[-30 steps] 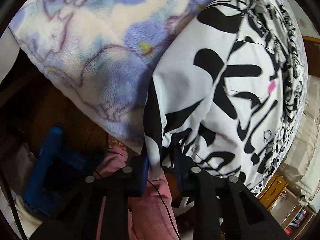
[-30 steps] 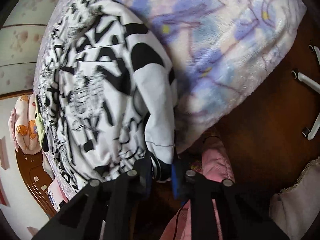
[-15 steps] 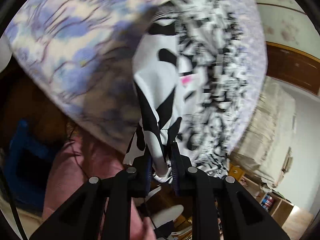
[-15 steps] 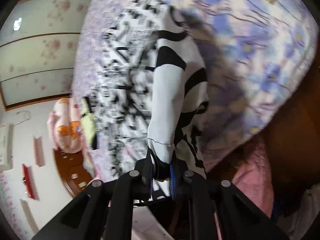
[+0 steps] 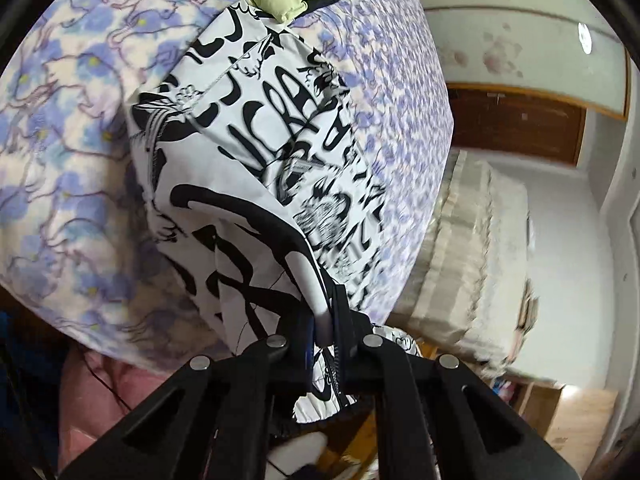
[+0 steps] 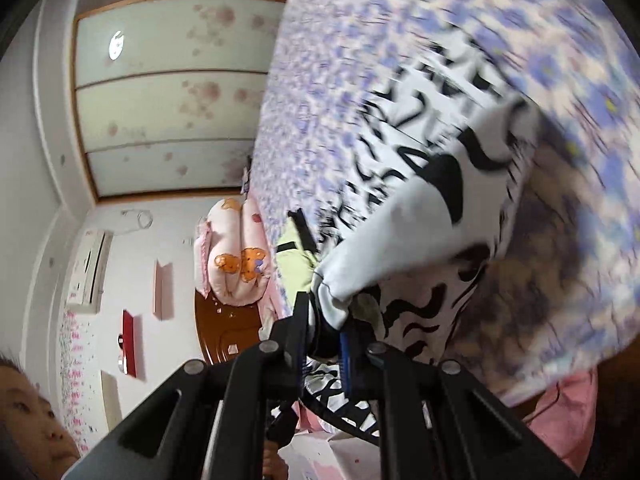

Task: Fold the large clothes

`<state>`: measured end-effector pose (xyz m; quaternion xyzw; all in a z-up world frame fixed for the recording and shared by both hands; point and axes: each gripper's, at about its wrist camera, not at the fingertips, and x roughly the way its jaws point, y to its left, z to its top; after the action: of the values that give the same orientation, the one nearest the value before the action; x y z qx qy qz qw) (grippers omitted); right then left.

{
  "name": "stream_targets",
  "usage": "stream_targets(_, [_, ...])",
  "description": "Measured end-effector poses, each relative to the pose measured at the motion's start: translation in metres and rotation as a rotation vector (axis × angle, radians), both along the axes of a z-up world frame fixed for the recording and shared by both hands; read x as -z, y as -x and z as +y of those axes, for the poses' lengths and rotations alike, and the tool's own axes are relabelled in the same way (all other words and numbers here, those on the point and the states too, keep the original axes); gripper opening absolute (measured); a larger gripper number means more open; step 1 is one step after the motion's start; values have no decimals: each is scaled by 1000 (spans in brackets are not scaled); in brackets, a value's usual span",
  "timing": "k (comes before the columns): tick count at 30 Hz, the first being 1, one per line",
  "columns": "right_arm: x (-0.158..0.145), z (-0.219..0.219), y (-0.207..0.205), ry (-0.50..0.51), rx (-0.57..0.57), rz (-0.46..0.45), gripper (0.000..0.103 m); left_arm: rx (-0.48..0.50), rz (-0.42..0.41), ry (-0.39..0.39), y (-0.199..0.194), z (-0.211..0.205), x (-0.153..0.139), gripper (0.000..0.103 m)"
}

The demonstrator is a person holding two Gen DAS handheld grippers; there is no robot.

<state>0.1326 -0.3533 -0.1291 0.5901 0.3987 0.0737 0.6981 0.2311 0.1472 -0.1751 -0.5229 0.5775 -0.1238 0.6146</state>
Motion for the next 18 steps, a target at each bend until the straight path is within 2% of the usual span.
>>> stream_targets(4, [-20,-15,-46,-15,-33,-49,11,-61,-15,-8,-34,-3,-10,5])
stream_targets(8, [-36,-29,-95,27,-73,-92,11,-145,-46,3,-69,6,-16,5])
stream_targets(11, [-36,-39,-136,44,-104,-117,11,-197,-80,-11,-104,13,-17,5])
stream_targets(14, [-19,-51,-183,51,-116,-108,11,-221,-98,-35,-146,20,-8,5])
stream_targets(18, [21,-65,-234,57,-105,-50,11,-265,-98,-71,-207,27,23,5])
